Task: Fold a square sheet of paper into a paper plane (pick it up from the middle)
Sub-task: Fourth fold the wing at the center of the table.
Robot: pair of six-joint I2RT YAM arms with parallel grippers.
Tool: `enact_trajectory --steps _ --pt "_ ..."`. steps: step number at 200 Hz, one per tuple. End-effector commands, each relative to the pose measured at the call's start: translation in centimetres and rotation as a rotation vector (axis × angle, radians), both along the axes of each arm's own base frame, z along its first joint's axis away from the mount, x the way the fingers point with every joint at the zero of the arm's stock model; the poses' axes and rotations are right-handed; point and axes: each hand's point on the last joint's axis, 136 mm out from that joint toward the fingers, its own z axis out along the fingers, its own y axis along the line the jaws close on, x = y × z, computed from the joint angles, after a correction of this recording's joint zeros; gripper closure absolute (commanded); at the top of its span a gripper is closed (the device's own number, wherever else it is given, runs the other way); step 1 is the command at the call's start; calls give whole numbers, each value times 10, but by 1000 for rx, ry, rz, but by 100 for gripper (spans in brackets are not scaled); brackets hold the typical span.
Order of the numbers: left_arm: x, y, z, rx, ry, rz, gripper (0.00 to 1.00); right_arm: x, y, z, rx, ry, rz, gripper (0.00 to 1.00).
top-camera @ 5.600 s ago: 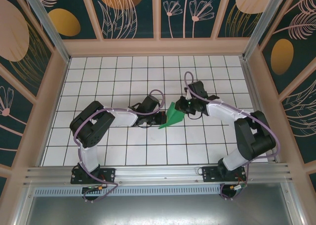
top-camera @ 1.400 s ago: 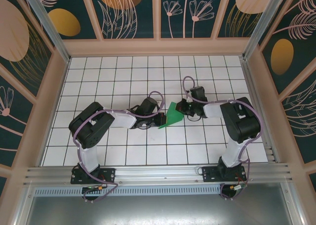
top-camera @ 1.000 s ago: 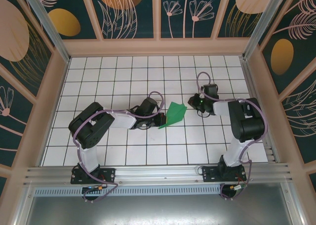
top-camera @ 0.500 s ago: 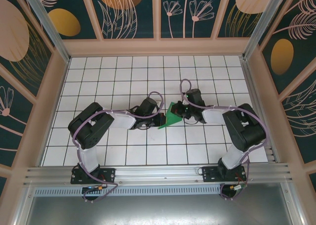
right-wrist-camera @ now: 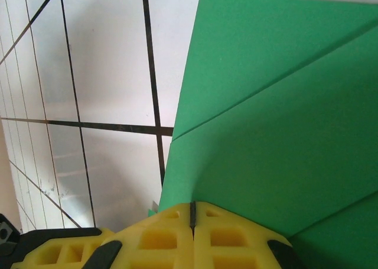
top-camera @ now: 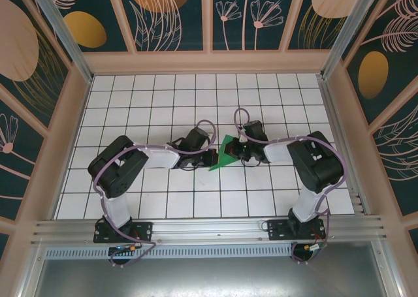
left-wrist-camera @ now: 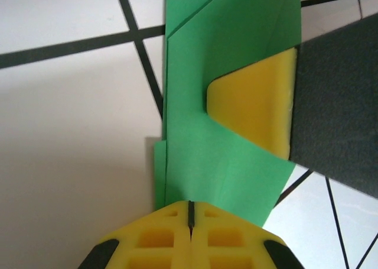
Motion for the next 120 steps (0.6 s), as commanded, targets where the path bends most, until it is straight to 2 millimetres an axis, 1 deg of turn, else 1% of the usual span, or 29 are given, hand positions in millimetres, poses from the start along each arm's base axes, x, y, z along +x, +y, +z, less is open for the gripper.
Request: enact_trajectory --steps 1,9,22,42,73,92,120 --pt "3 3 26 8 -18 2 97 -24 -30 -56 -184 128 -24 100" --pt "4 -1 34 -16 -23 2 97 -25 -33 -59 -206 135 -25 100" --pt "3 -6 41 -49 -19 -3 97 -26 -36 -62 -224 146 -26 100" --pt "0 -11 39 -87 13 -12 97 -28 -38 -66 -239 155 -26 100" --pt "-3 -11 22 -63 67 -3 98 -29 -38 -70 -247 173 -21 100" --pt "-8 -10 13 -52 100 -6 97 -31 -39 -74 -257 185 -21 100" --pt "-14 0 -2 -8 131 10 97 -33 -40 -76 -266 196 -20 100"
